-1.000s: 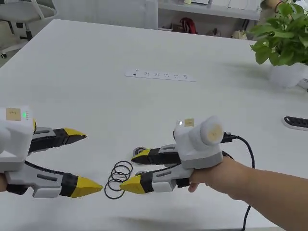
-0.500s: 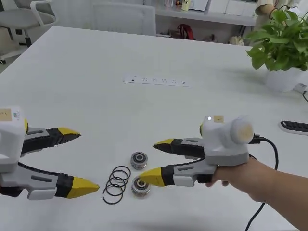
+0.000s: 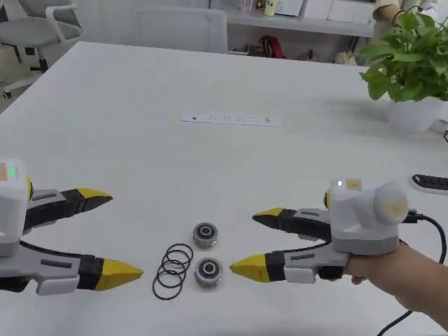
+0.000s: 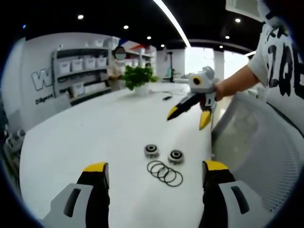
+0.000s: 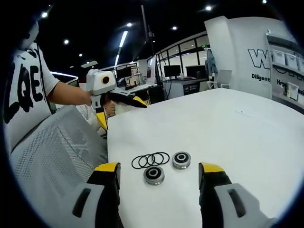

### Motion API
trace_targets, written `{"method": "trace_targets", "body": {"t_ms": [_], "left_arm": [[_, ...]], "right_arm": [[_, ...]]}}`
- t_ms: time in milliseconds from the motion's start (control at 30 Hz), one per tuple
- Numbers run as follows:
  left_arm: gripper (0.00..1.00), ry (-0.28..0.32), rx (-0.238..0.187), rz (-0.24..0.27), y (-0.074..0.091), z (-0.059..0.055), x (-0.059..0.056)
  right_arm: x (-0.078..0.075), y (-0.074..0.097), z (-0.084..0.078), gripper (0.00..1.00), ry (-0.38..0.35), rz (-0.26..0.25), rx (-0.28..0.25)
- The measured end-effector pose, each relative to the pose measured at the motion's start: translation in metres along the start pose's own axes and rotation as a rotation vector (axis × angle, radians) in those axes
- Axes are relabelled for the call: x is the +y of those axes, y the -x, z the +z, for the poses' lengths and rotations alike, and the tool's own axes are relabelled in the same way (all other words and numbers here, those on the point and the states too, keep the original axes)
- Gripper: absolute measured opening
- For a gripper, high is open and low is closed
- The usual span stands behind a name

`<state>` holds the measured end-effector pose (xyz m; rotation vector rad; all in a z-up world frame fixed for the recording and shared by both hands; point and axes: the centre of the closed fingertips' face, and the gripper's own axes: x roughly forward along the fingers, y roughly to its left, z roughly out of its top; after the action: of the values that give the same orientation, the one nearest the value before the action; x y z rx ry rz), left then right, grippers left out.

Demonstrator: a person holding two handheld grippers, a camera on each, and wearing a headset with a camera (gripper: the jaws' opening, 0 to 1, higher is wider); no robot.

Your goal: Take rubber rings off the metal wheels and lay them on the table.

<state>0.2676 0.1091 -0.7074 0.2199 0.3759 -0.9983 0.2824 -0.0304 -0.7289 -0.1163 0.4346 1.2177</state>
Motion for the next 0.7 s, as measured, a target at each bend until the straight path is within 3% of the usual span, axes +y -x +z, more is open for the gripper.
{"method": "trace_targets", "body": {"t_ms": [700], "left_arm": [[0.82,-0.012,0.011,0.014,0.003,-0.002,0.000]], "right_arm": [[-0.003,0.012,-0.020,0.65,0.008,-0.031,0.029]]}}
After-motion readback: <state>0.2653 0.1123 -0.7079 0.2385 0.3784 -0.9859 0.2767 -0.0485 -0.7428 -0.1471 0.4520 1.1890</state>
